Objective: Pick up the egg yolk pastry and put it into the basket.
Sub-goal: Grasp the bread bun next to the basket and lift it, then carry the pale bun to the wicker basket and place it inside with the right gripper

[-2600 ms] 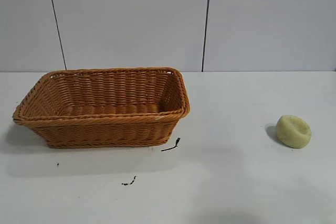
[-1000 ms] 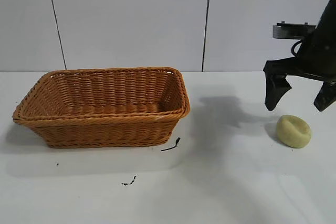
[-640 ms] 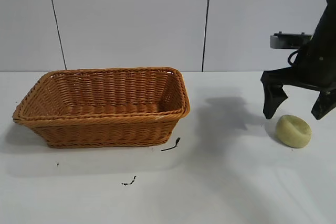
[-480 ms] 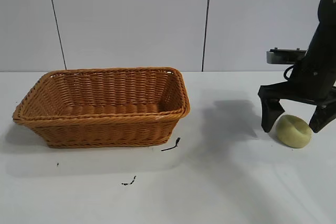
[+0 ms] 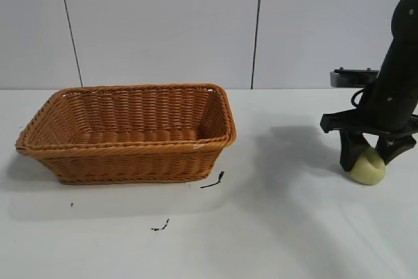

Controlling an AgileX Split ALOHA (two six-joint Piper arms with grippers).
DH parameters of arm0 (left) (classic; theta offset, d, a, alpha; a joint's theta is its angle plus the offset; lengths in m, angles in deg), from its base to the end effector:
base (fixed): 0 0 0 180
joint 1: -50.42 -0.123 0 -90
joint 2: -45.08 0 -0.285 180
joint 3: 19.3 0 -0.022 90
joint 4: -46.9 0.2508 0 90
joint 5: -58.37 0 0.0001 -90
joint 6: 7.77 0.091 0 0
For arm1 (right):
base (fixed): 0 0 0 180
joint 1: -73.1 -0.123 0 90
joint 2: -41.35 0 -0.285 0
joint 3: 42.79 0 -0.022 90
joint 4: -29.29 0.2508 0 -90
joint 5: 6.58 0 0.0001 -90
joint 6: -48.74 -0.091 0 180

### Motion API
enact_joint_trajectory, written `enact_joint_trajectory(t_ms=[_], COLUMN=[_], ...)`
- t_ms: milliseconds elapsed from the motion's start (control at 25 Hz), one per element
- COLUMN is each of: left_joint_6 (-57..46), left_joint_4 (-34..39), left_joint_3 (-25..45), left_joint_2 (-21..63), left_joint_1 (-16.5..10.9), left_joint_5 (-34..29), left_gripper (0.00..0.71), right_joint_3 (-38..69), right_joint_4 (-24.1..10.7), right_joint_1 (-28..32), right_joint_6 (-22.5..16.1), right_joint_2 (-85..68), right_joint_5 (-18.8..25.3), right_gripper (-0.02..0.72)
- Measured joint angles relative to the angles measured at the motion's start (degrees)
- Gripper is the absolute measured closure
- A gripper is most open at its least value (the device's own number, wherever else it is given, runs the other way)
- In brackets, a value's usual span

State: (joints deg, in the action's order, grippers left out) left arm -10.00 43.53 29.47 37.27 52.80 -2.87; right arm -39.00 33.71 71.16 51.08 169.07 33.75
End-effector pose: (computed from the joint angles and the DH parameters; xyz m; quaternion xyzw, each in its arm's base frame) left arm -0.0050 -0.0045 0.2758 0.0023 0.8560 -0.0501 0.5146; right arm 0.3893 0.0177 0.1087 -0.0097 0.9971 0.0267 0.0712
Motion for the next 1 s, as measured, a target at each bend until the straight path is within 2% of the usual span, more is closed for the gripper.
enact_joint_trajectory(t_ms=[160, 320, 720, 840, 1000], left_joint_6=[0.0, 0.0, 0.0, 0.0, 0.0], left_joint_4=[0.0, 0.0, 0.0, 0.0, 0.0], left_joint_3=[0.0, 0.0, 0.0, 0.0, 0.0], left_joint_2=[0.0, 0.0, 0.0, 0.0, 0.0], left_joint_1=[0.0, 0.0, 0.0, 0.0, 0.0], left_joint_5=[0.0, 0.0, 0.0, 0.0, 0.0], left_gripper=[0.015, 0.015, 0.015, 0.015, 0.015], right_joint_3=[0.0, -1.6, -18.7, -21.9, -25.3], right_joint_4=[0.0, -0.1, -0.1, -0.1, -0.3], right_joint_1=[0.0, 0.0, 0.0, 0.0, -2.0], right_joint_6=[0.0, 0.7, 1.1, 1.1, 1.0], right_joint_2=[-0.7, -4.3, -13.9, -13.8, -13.7], right_joint_5=[0.8, 4.7, 19.4, 21.9, 22.6], right_gripper=[0.512, 0.522, 0.522, 0.522, 0.522])
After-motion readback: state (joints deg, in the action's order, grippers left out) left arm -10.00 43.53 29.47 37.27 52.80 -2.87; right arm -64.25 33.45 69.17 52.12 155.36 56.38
